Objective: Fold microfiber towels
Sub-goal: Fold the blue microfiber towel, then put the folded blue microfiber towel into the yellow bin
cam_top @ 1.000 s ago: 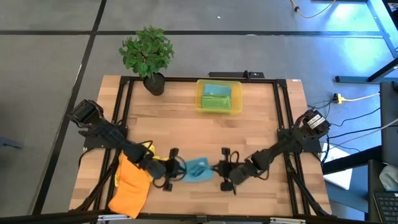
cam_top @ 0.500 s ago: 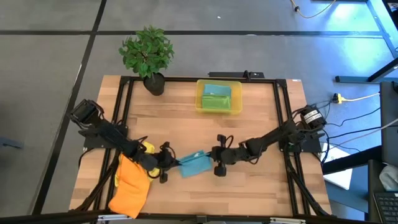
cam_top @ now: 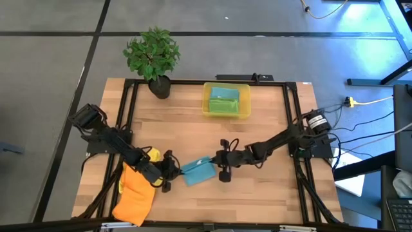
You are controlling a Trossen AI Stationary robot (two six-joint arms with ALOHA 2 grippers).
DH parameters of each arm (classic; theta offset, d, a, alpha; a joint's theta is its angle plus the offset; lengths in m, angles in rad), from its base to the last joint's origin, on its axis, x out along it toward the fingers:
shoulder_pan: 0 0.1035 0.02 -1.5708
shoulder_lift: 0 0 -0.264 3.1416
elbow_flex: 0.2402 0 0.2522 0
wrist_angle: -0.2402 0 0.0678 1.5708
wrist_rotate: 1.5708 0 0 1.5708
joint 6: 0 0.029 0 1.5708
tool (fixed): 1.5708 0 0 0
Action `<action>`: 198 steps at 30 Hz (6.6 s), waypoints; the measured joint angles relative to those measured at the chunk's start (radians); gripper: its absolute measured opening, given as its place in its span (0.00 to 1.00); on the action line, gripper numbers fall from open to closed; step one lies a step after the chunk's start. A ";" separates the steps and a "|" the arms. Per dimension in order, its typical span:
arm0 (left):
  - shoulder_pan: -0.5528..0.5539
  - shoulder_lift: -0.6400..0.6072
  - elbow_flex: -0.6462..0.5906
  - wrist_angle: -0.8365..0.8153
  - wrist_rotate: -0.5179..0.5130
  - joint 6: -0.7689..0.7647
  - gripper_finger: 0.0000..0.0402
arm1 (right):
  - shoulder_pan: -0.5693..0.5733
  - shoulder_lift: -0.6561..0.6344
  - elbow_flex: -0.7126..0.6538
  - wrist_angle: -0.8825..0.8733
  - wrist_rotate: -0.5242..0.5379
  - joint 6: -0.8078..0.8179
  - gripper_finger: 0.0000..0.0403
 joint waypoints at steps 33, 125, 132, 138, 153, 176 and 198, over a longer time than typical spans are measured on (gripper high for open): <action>0.004 -0.110 -0.001 -0.069 0.009 0.092 0.19 | -0.060 0.048 0.048 0.008 0.080 -0.046 0.35; 0.235 0.208 0.233 0.111 0.071 0.274 0.19 | 0.201 0.097 0.108 0.094 0.077 -0.542 0.48; 0.241 0.219 0.241 0.046 0.059 0.261 0.19 | 0.202 0.097 0.108 0.002 0.146 -0.523 0.48; 0.241 0.219 0.241 0.017 0.040 0.260 0.19 | 0.205 0.117 0.146 0.007 0.148 -0.537 0.48; 0.243 0.219 0.241 0.005 0.038 0.251 0.19 | 0.203 0.280 0.300 -0.109 0.131 -0.514 0.48; 0.238 0.177 0.247 0.016 0.041 0.297 0.19 | 0.192 0.279 0.300 -0.130 0.201 -0.507 0.83; 0.293 0.183 0.249 -0.300 0.027 0.090 0.19 | 0.121 0.275 0.302 -0.264 0.402 -0.581 0.84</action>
